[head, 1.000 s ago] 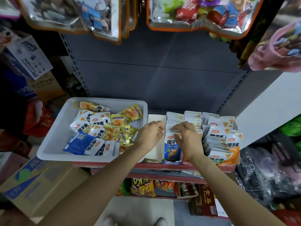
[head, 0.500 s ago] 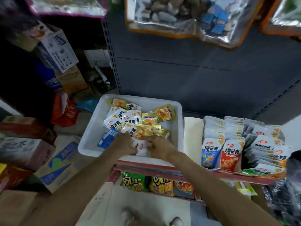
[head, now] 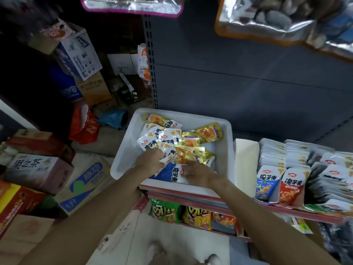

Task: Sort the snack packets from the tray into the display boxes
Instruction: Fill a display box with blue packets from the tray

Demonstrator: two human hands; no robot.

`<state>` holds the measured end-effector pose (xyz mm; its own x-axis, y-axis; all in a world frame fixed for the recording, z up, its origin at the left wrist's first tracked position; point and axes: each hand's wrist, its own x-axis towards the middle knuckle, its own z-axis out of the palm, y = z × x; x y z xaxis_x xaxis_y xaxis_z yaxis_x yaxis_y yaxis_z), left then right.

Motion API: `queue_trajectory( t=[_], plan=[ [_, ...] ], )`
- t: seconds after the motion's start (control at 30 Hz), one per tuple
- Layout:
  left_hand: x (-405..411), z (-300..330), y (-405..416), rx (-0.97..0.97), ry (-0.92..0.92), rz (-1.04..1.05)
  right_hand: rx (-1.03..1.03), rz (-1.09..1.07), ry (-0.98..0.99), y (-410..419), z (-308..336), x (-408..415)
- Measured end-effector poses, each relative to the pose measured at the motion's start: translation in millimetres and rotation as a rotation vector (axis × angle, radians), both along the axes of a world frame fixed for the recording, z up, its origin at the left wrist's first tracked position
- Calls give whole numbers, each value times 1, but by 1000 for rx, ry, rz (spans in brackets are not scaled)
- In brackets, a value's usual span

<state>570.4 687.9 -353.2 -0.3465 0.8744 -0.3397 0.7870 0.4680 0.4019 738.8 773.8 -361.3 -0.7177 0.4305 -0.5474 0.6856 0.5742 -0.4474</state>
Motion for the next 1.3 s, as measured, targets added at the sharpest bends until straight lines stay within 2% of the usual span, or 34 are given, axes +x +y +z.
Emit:
queue_trajectory(
  t=[0.13, 0.2, 0.4, 0.5, 0.57, 0.67, 0.93, 1.13, 1.3],
  plan=[
    [3, 19, 1, 201, -147, 77, -13, -132, 237, 1, 16, 5],
    [11, 37, 4, 294, -161, 95, 14, -173, 381, 2, 32, 9],
    [48, 80, 21, 595, -322, 103, -75, -434, 712, 16, 61, 36],
    [74, 91, 35, 632, -562, 129, -74, -545, 818, 26, 72, 64],
    [90, 89, 48, 586, -598, 86, -108, -626, 875, 32, 81, 87],
    [119, 84, 67, 529, -540, -1, -87, -707, 881, 42, 86, 125],
    [206, 76, 102, 530, -527, -143, 1, -836, 876, 57, 83, 212],
    [234, 68, 110, 619, -473, -109, 100, -859, 695, 67, 51, 240],
    [236, 61, 111, 605, -306, -139, 143, -851, 621, 67, 42, 234]
  ],
)
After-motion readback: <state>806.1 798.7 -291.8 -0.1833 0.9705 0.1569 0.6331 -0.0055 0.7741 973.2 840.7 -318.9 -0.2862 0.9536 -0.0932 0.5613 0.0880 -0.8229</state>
